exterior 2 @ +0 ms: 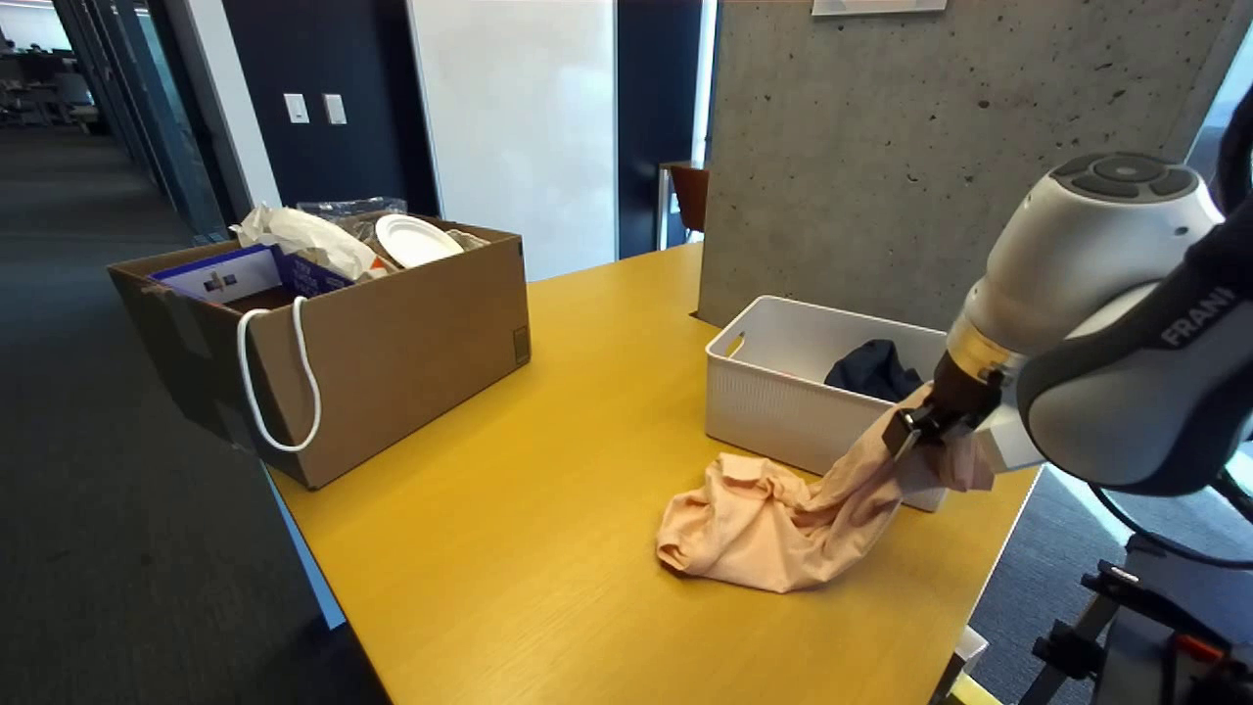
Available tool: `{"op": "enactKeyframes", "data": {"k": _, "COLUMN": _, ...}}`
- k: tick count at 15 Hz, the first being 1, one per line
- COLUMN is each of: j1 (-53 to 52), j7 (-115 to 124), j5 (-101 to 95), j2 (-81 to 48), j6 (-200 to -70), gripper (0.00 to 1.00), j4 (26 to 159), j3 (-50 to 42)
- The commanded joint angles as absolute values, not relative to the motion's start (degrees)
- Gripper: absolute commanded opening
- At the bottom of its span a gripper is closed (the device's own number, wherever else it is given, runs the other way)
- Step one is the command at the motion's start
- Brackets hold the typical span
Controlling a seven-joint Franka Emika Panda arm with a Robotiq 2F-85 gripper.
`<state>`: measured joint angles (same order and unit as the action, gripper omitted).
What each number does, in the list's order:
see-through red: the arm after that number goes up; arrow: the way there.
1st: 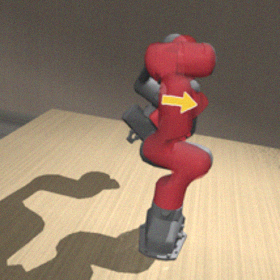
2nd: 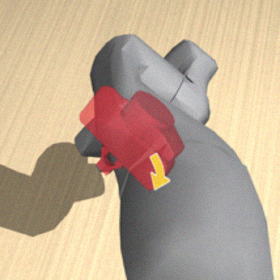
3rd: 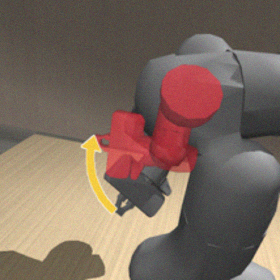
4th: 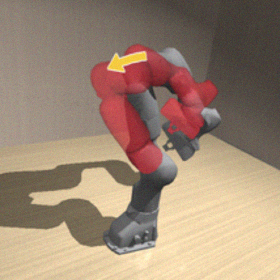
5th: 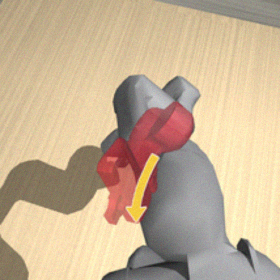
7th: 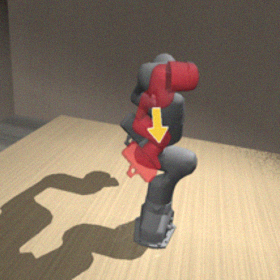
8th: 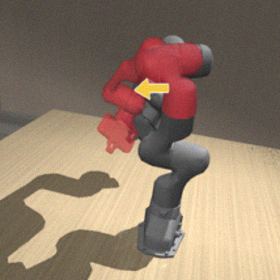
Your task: Fold the T-shirt on the table
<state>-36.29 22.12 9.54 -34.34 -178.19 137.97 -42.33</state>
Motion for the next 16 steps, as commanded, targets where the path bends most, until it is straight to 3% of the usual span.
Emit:
{"op": "enactKeyframes", "data": {"k": 1, "j1": -39.1, "j7": 21.5, "j5": 8.0, "j2": -31.6, "j6": -176.3, "gripper": 0.00, "j4": 135.2, "j3": -44.8}}
{"op": "enactKeyframes", "data": {"k": 6, "j1": -36.4, "j7": 21.3, "j5": 6.2, "j2": -33.2, "j6": -172.2, "gripper": 0.00, "j4": 127.1, "j3": -39.4}}
{"op": "enactKeyframes", "data": {"k": 16, "j1": -20.0, "j7": 20.8, "j5": -0.3, "j2": -43.6, "j6": -163.9, "gripper": 0.00, "j4": 109.4, "j3": -21.1}}
